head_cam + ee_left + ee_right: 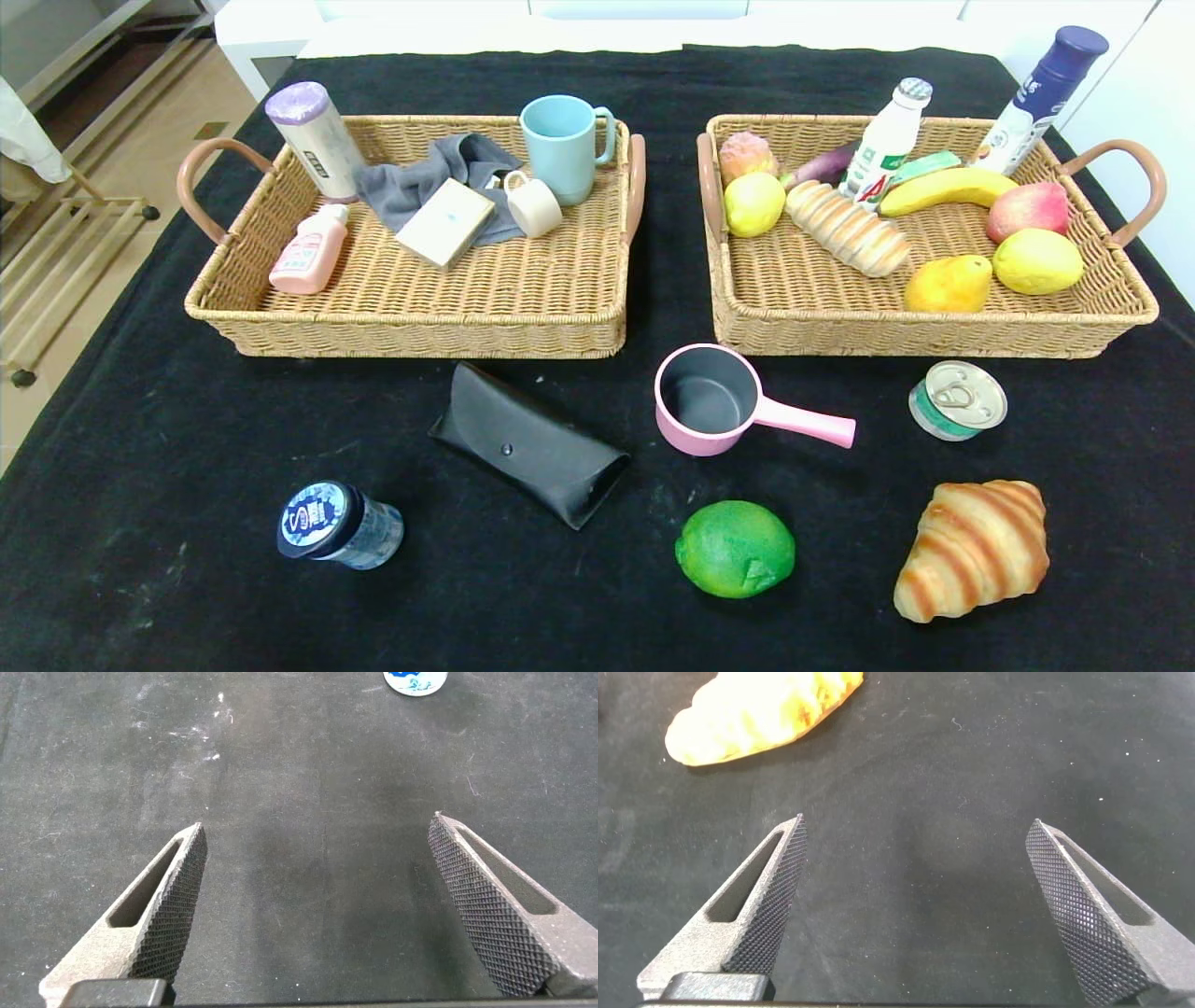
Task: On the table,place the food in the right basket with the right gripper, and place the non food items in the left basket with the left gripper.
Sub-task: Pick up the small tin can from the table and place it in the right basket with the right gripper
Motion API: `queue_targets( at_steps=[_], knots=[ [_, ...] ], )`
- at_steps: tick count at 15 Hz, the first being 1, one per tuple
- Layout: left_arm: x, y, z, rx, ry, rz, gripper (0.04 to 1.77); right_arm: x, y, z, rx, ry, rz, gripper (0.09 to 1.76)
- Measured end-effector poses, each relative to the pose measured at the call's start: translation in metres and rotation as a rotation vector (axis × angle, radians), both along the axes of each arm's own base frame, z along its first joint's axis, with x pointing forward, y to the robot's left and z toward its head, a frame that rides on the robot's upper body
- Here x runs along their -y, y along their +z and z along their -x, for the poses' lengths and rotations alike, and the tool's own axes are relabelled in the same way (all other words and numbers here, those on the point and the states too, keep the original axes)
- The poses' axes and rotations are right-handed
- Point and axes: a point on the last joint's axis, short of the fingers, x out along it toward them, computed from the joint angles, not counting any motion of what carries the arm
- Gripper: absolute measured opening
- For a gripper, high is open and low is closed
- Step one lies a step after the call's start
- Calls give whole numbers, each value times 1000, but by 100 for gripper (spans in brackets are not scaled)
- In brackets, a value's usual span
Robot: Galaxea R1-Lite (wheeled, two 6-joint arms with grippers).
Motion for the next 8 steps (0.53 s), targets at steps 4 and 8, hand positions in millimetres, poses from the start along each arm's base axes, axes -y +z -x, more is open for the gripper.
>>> queue_targets(
  at_steps=[4,8],
  knots=[
    [0,0,0,2,2,-1,172,0,0,0,-4,-12,-23,171],
    [1,23,5,101,-39,0,172,0,16,4,51,-22,-39,171]
  ],
)
